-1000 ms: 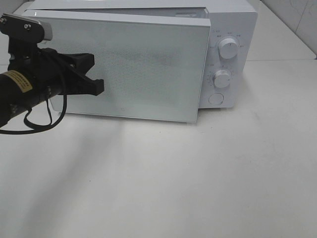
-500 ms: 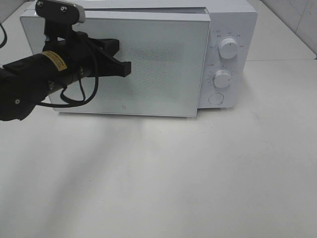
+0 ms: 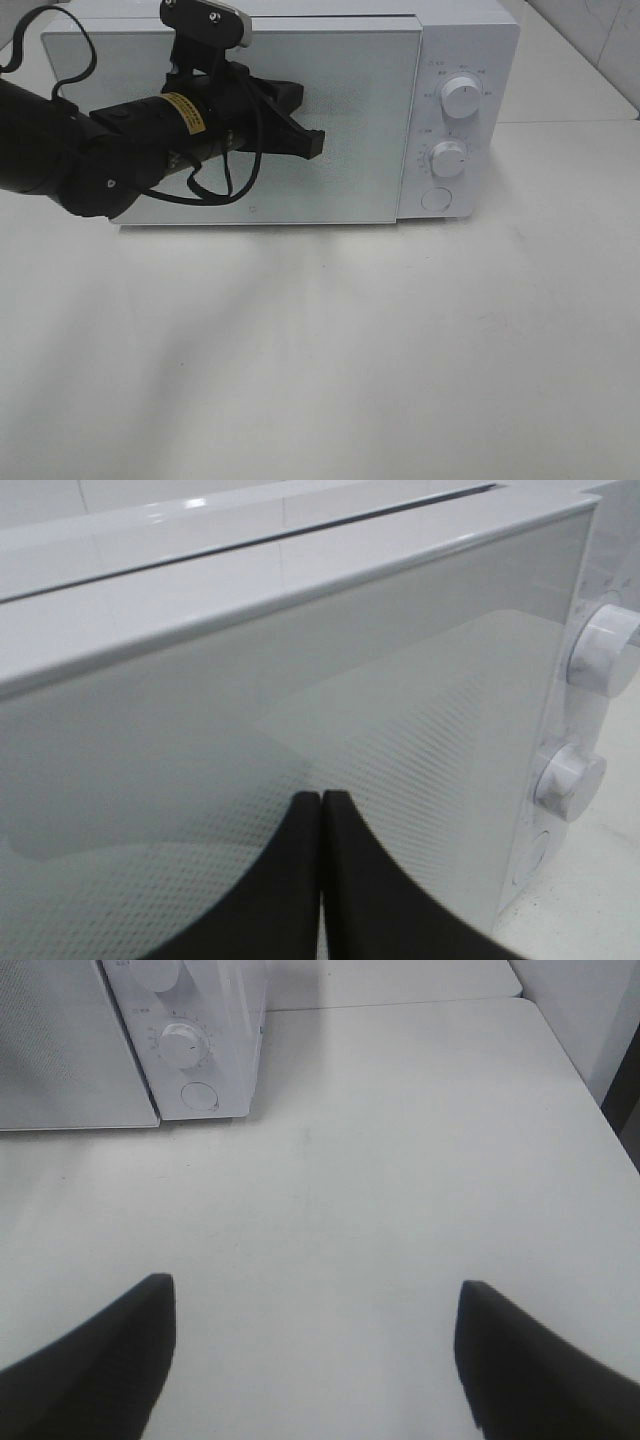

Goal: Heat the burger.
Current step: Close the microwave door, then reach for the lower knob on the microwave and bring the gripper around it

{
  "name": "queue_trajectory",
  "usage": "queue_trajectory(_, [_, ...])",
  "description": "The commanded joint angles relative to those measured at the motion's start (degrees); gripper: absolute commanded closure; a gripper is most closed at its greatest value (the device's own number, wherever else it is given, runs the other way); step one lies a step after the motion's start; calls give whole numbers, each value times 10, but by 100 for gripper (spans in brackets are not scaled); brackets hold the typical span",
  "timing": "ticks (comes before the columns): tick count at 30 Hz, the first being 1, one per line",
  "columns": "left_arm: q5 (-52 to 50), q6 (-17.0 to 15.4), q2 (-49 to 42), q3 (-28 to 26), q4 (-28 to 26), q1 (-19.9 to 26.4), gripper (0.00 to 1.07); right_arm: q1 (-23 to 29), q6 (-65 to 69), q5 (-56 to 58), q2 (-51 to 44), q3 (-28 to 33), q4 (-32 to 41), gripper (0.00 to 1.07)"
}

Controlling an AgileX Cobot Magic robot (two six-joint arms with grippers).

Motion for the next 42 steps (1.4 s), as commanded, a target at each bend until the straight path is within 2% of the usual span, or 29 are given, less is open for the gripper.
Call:
queue_trajectory(1, [-9, -5, 16, -44, -53, 6, 107, -4, -8, -2, -17, 1, 3, 34])
queue_trajectory(9, [2, -4, 36, -76, -53, 5, 107, -4, -8, -2, -17, 1, 3, 34])
queue_trajectory(14, [5, -28, 39, -81, -48, 1, 107, -4, -8, -2, -17, 1, 3, 34])
queue_trajectory(27, [23, -34, 34, -81, -42, -84, 107, -4, -8, -2, -17, 1, 3, 34])
queue_trajectory(35, [112, -34, 6, -81, -42, -125, 107, -4, -8, -2, -17, 1, 3, 34])
queue_trajectory(36, [141, -34, -8, -81, -42, -133, 104, -4, -8, -2, -17, 1, 3, 34])
queue_trajectory(37, [171, -34, -21, -81, -42, -139, 96, -4, -8, -2, -17, 1, 3, 34])
queue_trajectory(38, [171, -34, -21, -81, -42, -139, 96, -4, -8, -2, -17, 1, 3, 34])
queue_trajectory(39, [186, -34, -25, -81, -42, -142, 90, -4, -8, -2, -17, 1, 3, 34])
queue_trajectory(40, [222, -34, -37, -81, -42, -144, 74, -4, -8, -2, -17, 1, 3, 34])
queue_trajectory(41, [222, -34, -37, -81, -42, -144, 74, -4, -8, -2, -17, 1, 3, 34])
queue_trajectory(42, [242, -36, -45, -81, -42, -146, 63, -4, -8, -2, -17, 1, 3, 34])
